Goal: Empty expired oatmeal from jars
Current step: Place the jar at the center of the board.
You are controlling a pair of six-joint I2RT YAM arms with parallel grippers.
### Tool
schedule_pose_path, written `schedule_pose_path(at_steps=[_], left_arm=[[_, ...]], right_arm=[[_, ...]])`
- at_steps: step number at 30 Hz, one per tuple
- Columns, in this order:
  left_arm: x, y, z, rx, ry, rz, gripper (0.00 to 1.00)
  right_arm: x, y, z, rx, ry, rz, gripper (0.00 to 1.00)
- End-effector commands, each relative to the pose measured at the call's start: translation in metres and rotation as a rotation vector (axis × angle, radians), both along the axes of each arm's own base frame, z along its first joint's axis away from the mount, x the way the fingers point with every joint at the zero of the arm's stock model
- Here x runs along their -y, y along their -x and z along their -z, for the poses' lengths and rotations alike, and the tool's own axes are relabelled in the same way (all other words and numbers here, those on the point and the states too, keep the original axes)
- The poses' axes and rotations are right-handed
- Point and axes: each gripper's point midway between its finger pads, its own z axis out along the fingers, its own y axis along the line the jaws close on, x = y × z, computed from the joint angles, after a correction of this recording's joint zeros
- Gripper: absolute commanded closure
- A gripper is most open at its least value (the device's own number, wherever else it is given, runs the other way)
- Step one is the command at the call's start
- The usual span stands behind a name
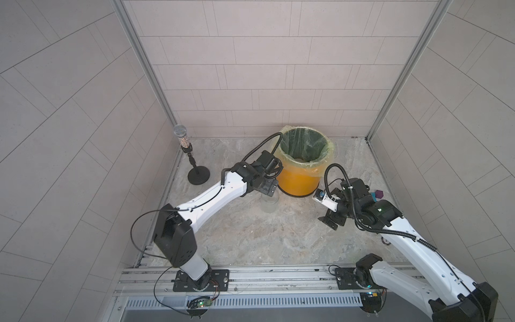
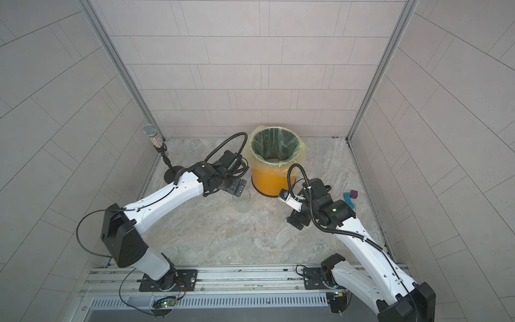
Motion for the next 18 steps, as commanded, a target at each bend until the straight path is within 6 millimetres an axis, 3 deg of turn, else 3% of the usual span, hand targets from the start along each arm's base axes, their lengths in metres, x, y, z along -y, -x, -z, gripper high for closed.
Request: schedule_pose_path(at_steps=[1, 5, 9, 10, 13, 18], left_arm=[[-0.027, -0.011, -0.051, 0.214, 0.064, -0.129, 0.00], [-0.068, -0.007, -0.080, 0.404, 0.183, -0.267, 0.00], [-0.115, 0.005, -0.085, 0.541, 0.101, -0.380, 0.00], [-0.126, 0.009, -0.083, 0.576, 0.059, -0.402, 0.00], [-0.158, 0.020, -0.076, 0.682, 0.010, -0.490, 0.00], [-0.189, 0.034, -0.051, 0.870, 0.023, -0.557, 0.00]], right_arm=[[0.011, -0.013, -0.007, 0.070, -0.016, 0.109, 0.00], [0.026, -0.030, -0.019, 0.147, -0.124, 0.262, 0.00], [0.049, -0.050, -0.031, 0.269, -0.245, 0.440, 0.00], [0.058, -0.053, -0.022, 0.286, -0.250, 0.505, 0.01], [0.084, -0.065, -0.022, 0.385, -0.264, 0.665, 0.00], [0.098, -0.071, -0.014, 0.435, -0.325, 0.737, 0.00]])
